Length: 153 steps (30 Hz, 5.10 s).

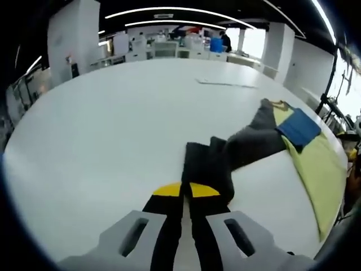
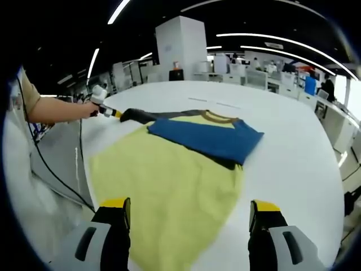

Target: Fold the garment on the visible template until the final outline fits inside the template.

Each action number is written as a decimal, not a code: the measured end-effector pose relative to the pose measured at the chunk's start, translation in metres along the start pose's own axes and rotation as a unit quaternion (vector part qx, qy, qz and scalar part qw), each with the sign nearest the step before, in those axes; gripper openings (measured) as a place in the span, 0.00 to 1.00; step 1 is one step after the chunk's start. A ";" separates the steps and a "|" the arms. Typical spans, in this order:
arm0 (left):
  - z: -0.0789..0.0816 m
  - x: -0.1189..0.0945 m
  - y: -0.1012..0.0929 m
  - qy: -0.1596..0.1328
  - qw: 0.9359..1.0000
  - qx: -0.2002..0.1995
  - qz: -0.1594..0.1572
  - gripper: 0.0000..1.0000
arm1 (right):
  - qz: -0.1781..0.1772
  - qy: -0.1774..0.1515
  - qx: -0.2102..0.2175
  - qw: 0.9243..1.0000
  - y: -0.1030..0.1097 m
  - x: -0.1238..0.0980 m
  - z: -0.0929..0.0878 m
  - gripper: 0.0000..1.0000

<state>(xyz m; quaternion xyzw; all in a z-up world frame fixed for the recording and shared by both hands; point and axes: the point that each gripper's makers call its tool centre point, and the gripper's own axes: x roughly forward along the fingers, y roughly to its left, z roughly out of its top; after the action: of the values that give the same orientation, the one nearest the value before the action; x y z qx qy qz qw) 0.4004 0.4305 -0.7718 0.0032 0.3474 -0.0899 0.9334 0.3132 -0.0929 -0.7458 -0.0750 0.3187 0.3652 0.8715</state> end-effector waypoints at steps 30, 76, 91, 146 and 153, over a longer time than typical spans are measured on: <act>-0.006 -0.027 0.051 -0.031 0.991 -0.073 0.105 0.07 | 0.000 0.009 0.006 1.000 0.000 0.003 -0.008 0.86; 0.023 0.019 0.048 0.009 0.998 0.014 0.067 0.00 | -0.017 0.037 0.009 0.999 -0.003 -0.001 -0.018 0.85; 0.051 -0.001 0.080 -0.054 0.990 0.002 0.132 0.00 | -0.014 0.035 0.011 0.999 -0.002 0.001 -0.019 0.85; -0.039 -0.031 0.048 0.018 0.984 -0.140 0.104 0.01 | 0.001 0.019 0.009 1.000 0.003 0.001 -0.013 0.85; -0.026 -0.034 0.046 0.004 0.986 -0.135 0.097 0.00 | -0.001 0.016 0.011 1.000 0.001 -0.004 -0.015 0.84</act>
<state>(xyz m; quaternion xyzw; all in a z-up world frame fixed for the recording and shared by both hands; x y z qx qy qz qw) 0.3661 0.4833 -0.7721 -0.0886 0.3578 0.0485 0.9283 0.3032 -0.1000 -0.7556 -0.0718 0.3368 0.3599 0.8671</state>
